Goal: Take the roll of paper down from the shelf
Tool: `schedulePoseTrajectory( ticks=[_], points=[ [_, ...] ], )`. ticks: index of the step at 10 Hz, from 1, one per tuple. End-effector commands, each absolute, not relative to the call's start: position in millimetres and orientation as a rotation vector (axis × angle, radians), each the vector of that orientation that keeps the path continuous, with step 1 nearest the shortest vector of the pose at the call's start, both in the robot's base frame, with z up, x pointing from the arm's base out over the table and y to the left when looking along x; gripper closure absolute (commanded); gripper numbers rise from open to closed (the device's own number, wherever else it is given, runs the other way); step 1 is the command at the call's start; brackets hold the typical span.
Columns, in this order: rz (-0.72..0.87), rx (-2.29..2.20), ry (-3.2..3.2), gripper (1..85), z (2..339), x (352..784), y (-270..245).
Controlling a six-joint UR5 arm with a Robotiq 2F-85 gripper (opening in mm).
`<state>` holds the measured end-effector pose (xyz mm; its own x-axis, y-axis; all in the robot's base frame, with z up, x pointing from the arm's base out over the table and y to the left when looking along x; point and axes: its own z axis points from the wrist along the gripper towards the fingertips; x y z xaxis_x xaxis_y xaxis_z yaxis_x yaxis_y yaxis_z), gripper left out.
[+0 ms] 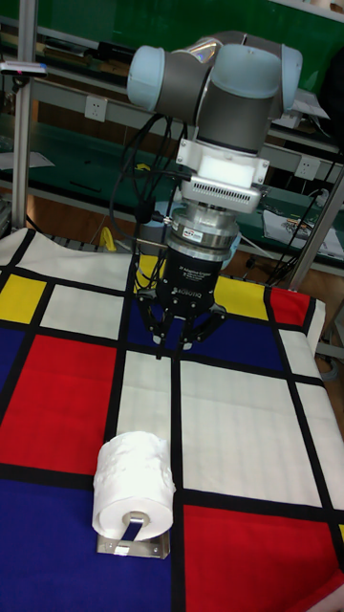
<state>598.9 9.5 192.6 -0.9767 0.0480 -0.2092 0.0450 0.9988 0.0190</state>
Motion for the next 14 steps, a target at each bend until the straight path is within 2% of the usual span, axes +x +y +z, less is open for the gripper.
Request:
schedulePoseTrajectory(
  ticks=[1, 5, 7, 11, 14],
  points=[
    [0.065, 0.047, 2.968, 57.3, 193, 594, 17],
    [0.05, -0.057, 2.95, 57.3, 204, 624, 14],
    [0.087, 0.037, 3.0, 57.3, 197, 619, 20],
    [-0.04, 0.018, 3.069, 57.3, 194, 621, 10],
    [-0.019, 0.013, 3.059, 57.3, 193, 628, 15]
  ],
)
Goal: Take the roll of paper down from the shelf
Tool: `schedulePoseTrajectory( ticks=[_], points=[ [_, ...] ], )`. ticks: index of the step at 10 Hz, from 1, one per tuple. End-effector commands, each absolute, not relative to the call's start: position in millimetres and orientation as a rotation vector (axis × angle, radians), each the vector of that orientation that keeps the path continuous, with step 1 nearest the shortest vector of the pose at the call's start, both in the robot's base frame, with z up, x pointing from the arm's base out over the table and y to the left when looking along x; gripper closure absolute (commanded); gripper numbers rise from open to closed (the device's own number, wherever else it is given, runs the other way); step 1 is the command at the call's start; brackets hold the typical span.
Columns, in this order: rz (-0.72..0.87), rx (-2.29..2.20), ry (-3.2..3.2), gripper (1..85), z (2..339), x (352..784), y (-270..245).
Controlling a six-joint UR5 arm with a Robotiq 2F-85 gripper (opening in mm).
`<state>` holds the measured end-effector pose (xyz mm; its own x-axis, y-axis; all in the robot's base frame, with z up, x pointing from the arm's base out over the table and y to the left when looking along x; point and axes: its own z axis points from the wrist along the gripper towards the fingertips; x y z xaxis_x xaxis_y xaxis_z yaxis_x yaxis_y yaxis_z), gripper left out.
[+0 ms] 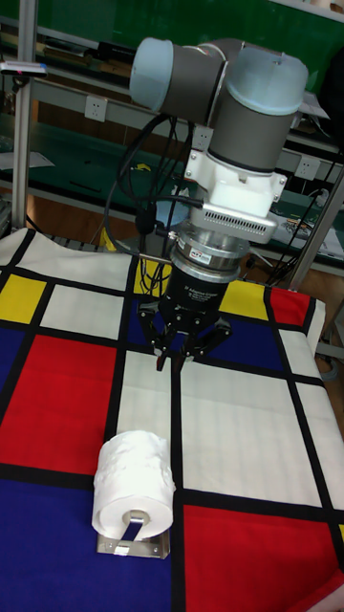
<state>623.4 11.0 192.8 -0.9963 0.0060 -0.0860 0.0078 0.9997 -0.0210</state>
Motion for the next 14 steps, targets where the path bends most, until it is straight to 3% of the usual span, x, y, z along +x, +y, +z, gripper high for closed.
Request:
schedulePoseTrajectory(
  ticks=[1, 10, 14],
  points=[
    [-0.037, -0.027, 3.059, 57.3, 193, 628, 13],
    [0.0, -0.037, 3.084, 57.3, 191, 623, 19],
    [0.033, -0.062, 3.081, 57.3, 171, 645, 22]
  ],
)
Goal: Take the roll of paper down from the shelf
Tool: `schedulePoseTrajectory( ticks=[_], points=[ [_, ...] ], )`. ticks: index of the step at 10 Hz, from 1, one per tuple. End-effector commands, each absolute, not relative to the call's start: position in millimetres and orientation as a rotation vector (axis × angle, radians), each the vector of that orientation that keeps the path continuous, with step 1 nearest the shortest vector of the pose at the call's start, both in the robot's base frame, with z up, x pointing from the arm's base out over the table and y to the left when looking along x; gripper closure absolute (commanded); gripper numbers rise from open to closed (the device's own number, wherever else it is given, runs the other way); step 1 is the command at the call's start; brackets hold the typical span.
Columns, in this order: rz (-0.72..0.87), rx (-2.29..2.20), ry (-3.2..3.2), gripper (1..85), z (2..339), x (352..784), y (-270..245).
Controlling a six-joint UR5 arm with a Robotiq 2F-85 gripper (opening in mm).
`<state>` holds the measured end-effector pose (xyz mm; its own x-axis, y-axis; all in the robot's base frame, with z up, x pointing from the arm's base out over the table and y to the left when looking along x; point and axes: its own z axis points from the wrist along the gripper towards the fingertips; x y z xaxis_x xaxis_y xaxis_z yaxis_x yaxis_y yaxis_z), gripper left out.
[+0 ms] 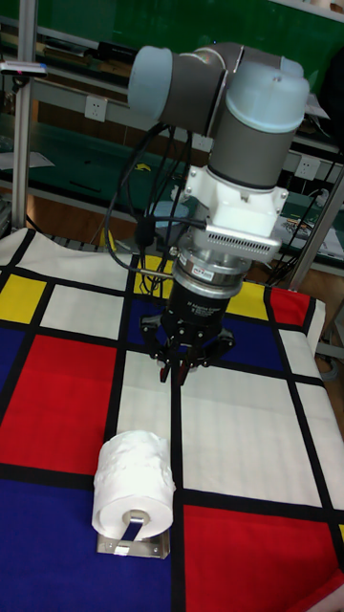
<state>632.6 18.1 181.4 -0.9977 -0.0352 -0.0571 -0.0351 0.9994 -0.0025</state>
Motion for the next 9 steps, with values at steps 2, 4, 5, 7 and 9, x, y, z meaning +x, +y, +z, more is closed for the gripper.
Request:
schedulePoseTrajectory(
  ticks=[2, 4, 5, 7, 9],
  points=[
    [0.02, -0.089, 3.078, 57.3, 164, 653, 18],
    [0.028, -0.084, 3.087, 57.3, 165, 651, 17],
    [0.035, -0.074, 3.087, 57.3, 166, 650, 18],
    [0.106, -0.029, 3.069, 57.3, 168, 652, 30],
    [0.07, -0.012, 3.021, 57.3, 169, 665, 24]
  ],
)
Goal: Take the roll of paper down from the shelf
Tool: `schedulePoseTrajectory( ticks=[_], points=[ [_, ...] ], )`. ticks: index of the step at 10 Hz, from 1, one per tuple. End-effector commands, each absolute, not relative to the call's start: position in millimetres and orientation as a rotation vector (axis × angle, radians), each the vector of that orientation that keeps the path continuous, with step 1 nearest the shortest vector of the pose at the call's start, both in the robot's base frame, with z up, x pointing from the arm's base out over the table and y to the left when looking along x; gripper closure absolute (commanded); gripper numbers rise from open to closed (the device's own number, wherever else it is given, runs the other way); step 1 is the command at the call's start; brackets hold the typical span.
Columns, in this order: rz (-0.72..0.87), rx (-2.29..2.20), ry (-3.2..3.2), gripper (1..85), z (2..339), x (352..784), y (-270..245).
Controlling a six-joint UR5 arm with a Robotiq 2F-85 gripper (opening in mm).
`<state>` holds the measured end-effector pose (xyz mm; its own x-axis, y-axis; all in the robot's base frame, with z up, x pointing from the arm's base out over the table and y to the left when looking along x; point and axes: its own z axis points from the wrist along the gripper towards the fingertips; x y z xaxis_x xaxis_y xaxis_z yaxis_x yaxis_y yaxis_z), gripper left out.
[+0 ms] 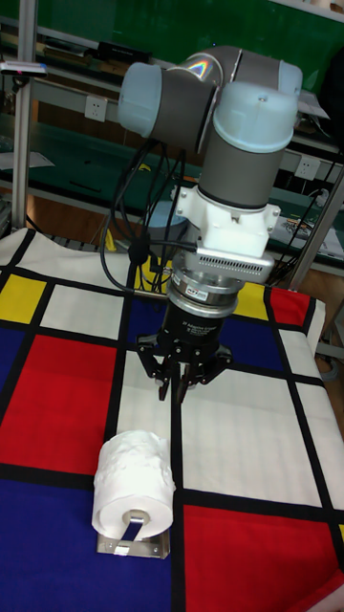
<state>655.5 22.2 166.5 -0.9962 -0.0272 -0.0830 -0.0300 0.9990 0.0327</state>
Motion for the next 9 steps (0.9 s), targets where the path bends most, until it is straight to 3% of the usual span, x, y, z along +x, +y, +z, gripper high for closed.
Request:
schedulePoseTrajectory(
  ticks=[1, 9],
  points=[
    [0.028, -0.015, 3.027, 57.3, 168, 664, 17],
    [-0.037, -0.069, 3.041, 57.3, 168, 660, 6]
  ],
)
